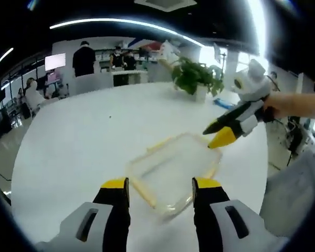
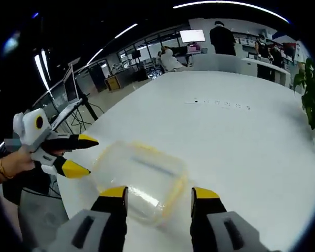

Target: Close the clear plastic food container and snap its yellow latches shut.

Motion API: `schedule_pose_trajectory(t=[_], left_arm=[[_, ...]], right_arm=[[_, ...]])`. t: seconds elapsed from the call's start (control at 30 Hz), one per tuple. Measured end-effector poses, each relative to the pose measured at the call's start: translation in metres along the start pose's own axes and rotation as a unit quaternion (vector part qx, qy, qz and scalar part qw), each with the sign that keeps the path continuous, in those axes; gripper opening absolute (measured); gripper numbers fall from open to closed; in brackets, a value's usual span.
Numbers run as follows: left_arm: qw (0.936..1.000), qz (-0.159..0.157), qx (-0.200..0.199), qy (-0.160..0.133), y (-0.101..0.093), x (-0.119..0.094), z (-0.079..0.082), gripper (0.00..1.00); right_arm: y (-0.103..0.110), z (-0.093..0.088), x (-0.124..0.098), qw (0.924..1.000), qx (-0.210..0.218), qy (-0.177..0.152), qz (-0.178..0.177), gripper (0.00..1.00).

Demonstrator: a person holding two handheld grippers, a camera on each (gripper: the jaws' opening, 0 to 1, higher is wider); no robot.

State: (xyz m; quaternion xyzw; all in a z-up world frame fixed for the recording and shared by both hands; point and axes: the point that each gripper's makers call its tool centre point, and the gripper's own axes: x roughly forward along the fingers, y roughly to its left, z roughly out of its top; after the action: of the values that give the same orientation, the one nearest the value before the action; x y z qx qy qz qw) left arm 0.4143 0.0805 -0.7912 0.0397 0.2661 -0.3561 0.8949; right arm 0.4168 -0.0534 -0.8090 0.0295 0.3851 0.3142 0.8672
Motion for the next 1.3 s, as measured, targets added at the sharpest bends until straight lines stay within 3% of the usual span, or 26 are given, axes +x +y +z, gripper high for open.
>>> schedule_pose_trajectory(t=[0.23,0.43,0.67,1.07,1.3], left_arm=[[0.9988,0.000,-0.048,0.008,0.005,0.006,-0.008,0.41],[0.9983,0.004,-0.054,0.022,0.009,0.011,-0.015,0.38],[0.9950,-0.002,-0.099,0.014,0.016,0.015,-0.015,0.38],[0.9936,0.015,-0.112,-0.005,0.047,0.022,-0.008,0.35],[0.9933,0.025,-0.112,-0.011,0.062,0.031,0.000,0.35]], right_arm=[[-0.002,-0.011,0.005,0.9997,-0.010,0.019,-0.008,0.43],[0.007,-0.012,0.008,0.9991,0.031,0.017,0.022,0.38],[0.010,-0.011,0.010,0.9994,0.020,0.020,0.021,0.37],[0.015,0.004,0.032,0.9992,0.036,-0.001,0.019,0.38],[0.009,0.022,0.045,0.9999,0.012,0.003,0.006,0.38]])
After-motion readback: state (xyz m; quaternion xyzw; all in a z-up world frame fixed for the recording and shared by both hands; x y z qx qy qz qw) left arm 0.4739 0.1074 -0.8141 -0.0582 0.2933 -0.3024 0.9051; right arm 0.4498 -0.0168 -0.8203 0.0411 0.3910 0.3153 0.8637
